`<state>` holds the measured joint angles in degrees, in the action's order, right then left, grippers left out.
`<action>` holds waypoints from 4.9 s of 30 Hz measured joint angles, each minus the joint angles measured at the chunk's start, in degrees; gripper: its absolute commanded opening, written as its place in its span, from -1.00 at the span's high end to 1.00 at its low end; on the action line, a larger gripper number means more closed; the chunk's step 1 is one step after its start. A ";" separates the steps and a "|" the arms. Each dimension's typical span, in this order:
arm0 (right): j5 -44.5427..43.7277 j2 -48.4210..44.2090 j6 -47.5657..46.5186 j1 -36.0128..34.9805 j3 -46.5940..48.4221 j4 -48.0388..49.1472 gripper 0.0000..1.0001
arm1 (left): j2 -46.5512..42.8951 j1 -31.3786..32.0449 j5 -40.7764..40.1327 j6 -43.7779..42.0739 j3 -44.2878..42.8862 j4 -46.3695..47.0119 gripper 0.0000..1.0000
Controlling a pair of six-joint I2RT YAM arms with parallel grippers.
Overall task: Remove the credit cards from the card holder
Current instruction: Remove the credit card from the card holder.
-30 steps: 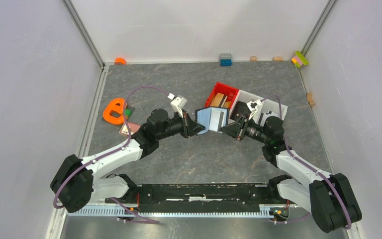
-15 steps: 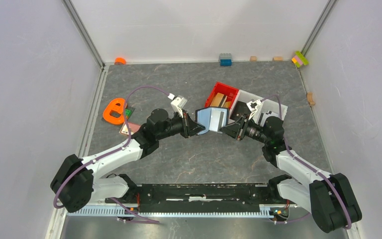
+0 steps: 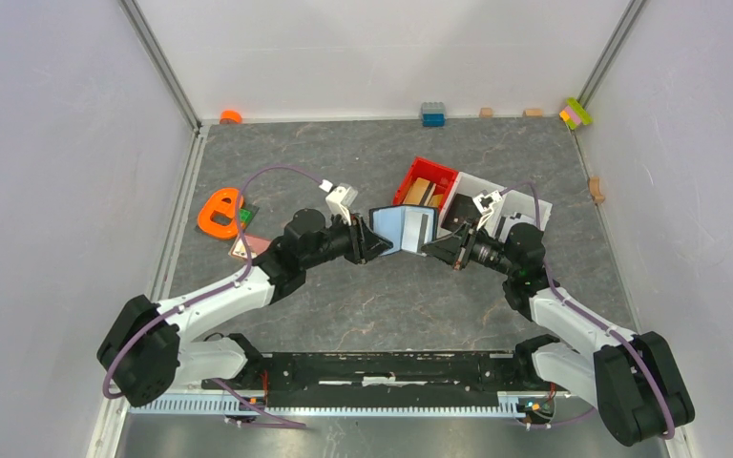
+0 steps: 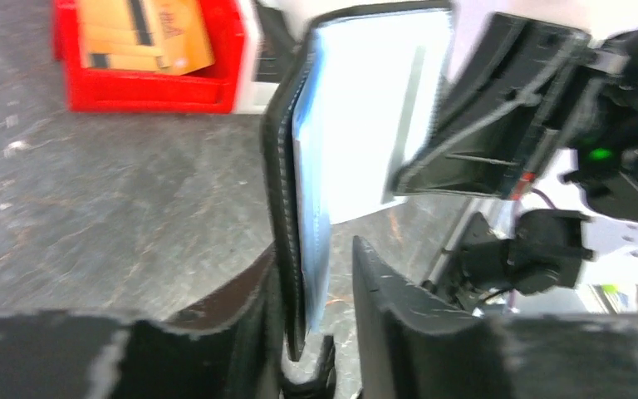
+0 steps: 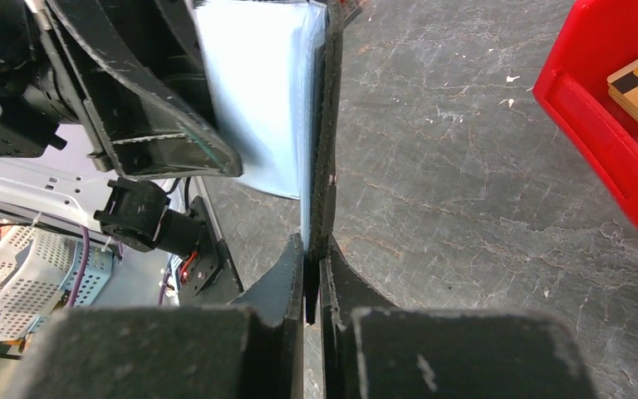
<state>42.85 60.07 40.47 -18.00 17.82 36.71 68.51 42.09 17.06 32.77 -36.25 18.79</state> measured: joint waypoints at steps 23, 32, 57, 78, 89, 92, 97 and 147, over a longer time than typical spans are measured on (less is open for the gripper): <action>0.48 0.74 1.31 0.00 0.00 0.11 1.00 | -8.57 0.07 -3.39 -0.74 5.66 5.20 -0.05; 3.65 0.72 6.12 0.00 0.00 4.61 1.00 | -0.96 0.04 5.77 -0.55 4.07 8.83 -0.17; 4.61 2.71 7.32 -2.08 0.94 9.90 0.98 | 4.68 -1.92 14.71 4.74 2.40 13.55 0.48; 4.50 2.78 3.32 -3.80 2.97 4.81 0.97 | 1.42 -2.67 14.71 6.21 5.73 15.58 0.21; 5.16 3.43 3.02 -4.90 3.02 2.56 0.98 | -5.49 -4.00 10.93 6.49 8.20 19.21 0.31; 5.16 3.48 2.82 -4.90 3.02 1.60 0.97 | -5.66 -4.04 9.81 6.47 8.20 19.08 0.31; 5.16 3.48 2.71 -4.90 3.02 1.27 0.98 | -2.80 -4.09 10.12 6.49 7.39 18.82 0.39; 6.08 3.26 4.68 -4.55 2.93 4.74 0.99 | 8.96 -6.38 17.14 12.98 2.97 23.30 0.33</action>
<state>48.93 63.33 45.15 -22.55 20.75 41.45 77.47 35.70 34.20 45.76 -33.28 42.09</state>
